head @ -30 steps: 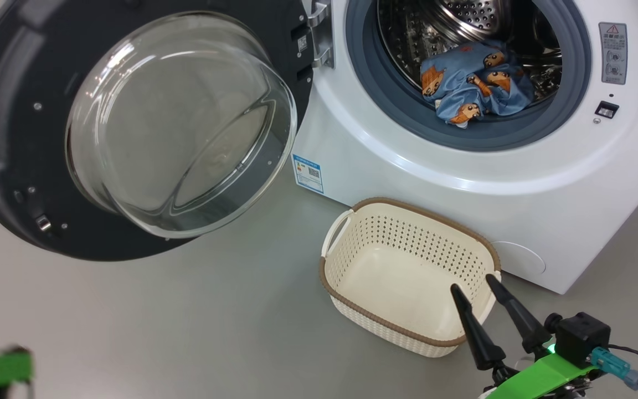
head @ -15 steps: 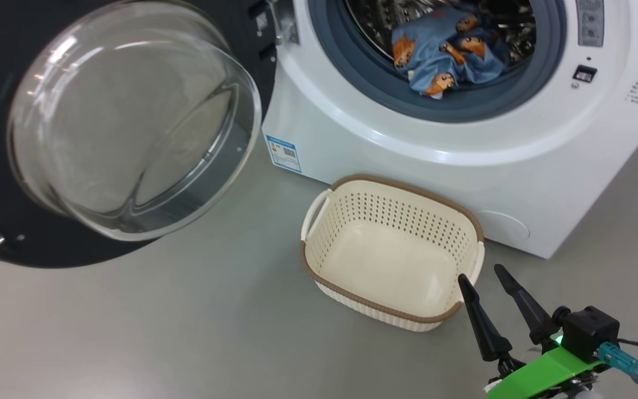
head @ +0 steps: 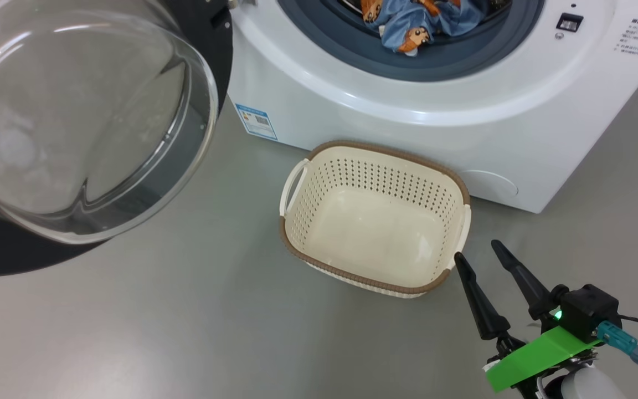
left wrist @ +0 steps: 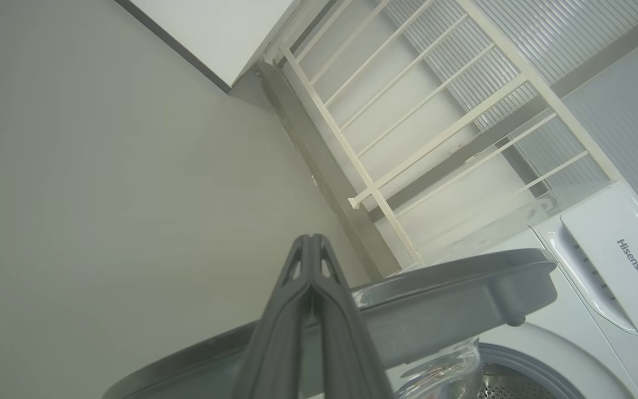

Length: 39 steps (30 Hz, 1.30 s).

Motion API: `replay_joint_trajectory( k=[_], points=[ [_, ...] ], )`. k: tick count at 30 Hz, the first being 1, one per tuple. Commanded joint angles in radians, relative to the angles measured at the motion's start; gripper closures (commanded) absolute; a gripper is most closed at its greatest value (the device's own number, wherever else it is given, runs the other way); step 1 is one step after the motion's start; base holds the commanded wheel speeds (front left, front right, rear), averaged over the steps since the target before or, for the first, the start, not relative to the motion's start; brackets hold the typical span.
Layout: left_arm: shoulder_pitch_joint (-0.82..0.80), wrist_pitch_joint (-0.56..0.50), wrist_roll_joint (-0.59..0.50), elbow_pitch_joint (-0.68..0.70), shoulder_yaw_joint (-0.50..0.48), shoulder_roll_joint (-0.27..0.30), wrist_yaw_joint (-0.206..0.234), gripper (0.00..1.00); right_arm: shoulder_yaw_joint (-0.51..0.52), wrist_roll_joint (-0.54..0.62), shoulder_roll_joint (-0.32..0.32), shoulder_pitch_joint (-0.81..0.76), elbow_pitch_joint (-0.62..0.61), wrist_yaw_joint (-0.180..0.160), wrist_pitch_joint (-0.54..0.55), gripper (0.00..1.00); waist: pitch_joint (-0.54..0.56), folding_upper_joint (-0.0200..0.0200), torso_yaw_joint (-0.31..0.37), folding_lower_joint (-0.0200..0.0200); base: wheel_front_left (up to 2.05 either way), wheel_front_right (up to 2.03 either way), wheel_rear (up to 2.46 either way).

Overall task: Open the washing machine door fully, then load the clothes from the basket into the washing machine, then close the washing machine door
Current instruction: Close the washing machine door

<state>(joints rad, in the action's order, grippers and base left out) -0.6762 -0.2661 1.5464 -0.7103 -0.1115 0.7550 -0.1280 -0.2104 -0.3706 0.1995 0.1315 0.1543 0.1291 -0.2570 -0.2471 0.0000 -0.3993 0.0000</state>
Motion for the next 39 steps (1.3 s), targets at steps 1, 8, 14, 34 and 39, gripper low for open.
replay_joint_trajectory(
  k=[1,8,14,34,39],
  points=[
    [-0.037,-0.038,0.026,0.010,-0.032,0.087,-0.003,1.00,-0.024,0.012,0.010,0.030,-0.026,0.002,-0.005,0.00,-0.023,0.0000,0.010,0.0000,0.00,0.00,0.00],
    [-0.046,-0.103,0.042,-0.013,-0.022,0.085,-0.003,1.00,-0.025,0.016,0.021,0.044,-0.026,0.002,-0.005,0.00,-0.038,0.0000,0.018,0.0000,0.00,0.00,0.00],
    [-0.046,-0.107,0.033,-0.031,-0.017,0.083,-0.003,1.00,-0.032,0.018,0.024,0.052,-0.027,0.002,-0.005,0.00,-0.044,0.0000,0.031,0.0000,0.00,0.00,0.00],
    [-0.050,-0.255,0.045,-0.046,0.021,0.065,-0.003,1.00,-0.019,0.024,0.015,0.048,-0.028,0.002,-0.005,0.00,-0.030,0.0000,0.042,0.0000,0.00,0.00,0.00],
    [-0.034,-0.317,0.059,-0.029,0.030,0.055,-0.003,1.00,-0.017,0.022,0.011,0.047,-0.029,0.002,-0.005,0.00,-0.023,0.0000,0.041,0.0000,0.00,0.00,0.00]
  ],
)
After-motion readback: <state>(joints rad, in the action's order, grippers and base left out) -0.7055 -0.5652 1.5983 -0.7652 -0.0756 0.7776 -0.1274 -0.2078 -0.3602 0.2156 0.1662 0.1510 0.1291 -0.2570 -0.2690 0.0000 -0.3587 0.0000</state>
